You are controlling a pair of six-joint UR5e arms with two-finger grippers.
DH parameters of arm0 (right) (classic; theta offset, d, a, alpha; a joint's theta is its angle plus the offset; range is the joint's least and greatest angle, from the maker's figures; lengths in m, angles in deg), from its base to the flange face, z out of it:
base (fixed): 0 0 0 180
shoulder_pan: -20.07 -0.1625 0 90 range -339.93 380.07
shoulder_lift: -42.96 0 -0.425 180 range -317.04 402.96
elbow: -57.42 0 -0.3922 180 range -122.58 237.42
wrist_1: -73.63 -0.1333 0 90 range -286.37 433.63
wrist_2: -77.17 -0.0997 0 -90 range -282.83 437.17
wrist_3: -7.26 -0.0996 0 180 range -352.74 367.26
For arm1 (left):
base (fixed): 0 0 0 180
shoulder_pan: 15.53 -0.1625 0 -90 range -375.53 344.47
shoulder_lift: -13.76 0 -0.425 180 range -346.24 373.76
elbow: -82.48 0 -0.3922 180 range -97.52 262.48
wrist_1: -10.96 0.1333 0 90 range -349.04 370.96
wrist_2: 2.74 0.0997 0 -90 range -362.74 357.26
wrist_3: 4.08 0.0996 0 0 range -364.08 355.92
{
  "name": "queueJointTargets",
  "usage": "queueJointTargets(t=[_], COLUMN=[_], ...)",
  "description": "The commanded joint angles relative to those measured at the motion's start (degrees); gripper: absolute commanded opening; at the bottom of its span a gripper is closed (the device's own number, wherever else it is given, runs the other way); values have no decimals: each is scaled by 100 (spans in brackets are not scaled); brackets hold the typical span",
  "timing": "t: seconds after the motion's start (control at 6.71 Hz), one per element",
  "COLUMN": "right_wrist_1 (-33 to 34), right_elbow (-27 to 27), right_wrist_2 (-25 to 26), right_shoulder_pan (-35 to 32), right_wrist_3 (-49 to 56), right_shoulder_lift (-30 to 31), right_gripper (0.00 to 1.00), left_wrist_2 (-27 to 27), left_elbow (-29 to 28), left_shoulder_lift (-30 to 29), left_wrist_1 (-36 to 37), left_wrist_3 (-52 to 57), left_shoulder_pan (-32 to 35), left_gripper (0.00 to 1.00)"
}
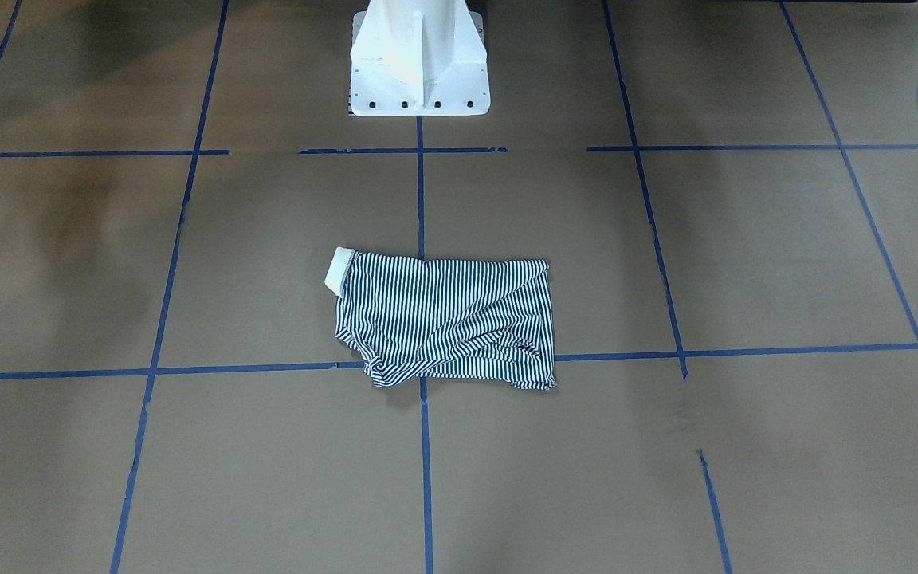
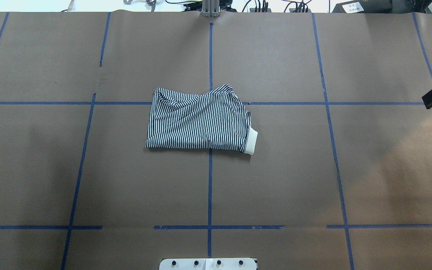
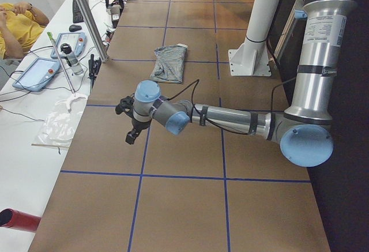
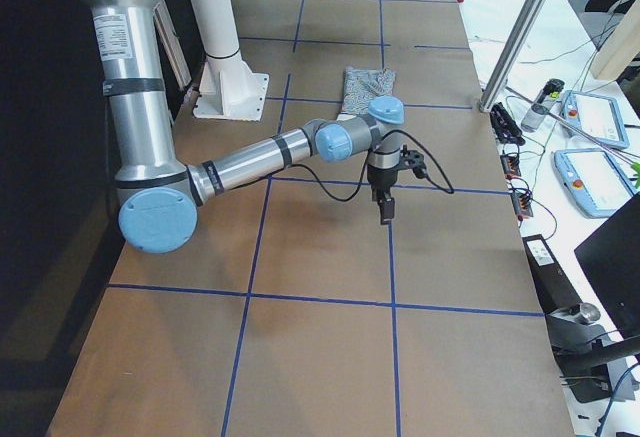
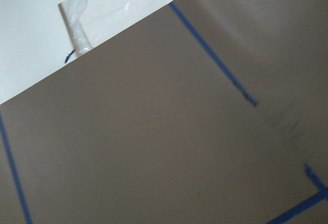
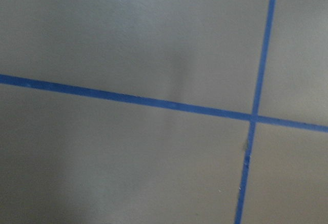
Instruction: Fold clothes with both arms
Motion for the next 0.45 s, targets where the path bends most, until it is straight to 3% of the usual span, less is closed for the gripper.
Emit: queueJointTargets(t=[0.0,0.3], right_wrist_1=[0,-18], right_elbow=[-75,-23], right_wrist_2=[-260,-1461], right_shoulder_pan=[-539,-1164], right_wrist_3=[-11,146], right_shoulder_lift=[657,992], right_gripper=[100,100], left_wrist_2=[-103,-181], left_elbow=[-516,-894], left_shoulder_lift=[124,247], left_wrist_1=[46,281], left_wrist_3=[-39,388], left_shoulder_pan=[477,549], left_gripper=[100,100])
